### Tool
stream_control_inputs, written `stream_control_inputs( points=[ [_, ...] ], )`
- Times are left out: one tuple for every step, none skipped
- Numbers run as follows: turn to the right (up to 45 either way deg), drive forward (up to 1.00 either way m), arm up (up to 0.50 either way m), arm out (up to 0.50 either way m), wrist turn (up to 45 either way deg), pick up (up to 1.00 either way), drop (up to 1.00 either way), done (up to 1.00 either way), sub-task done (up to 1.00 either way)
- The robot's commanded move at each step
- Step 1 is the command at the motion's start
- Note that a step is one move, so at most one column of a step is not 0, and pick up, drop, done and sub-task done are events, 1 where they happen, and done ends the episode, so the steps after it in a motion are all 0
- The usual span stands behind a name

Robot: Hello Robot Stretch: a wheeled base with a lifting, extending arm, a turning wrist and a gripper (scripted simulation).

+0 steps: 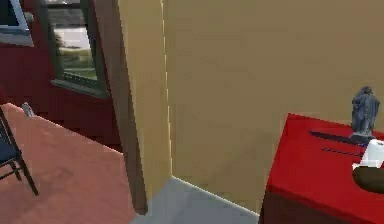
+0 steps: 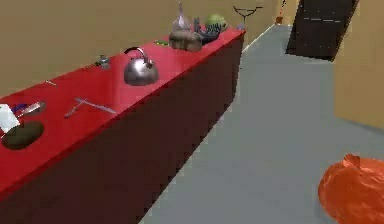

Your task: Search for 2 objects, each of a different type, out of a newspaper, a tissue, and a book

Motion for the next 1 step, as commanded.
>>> stream_control_inputs(
  points=[
    [-45.0, 0.0, 0.0, 0.0, 0.0, 0.0, 0.0, 0.0, 0.0]
  ],
)
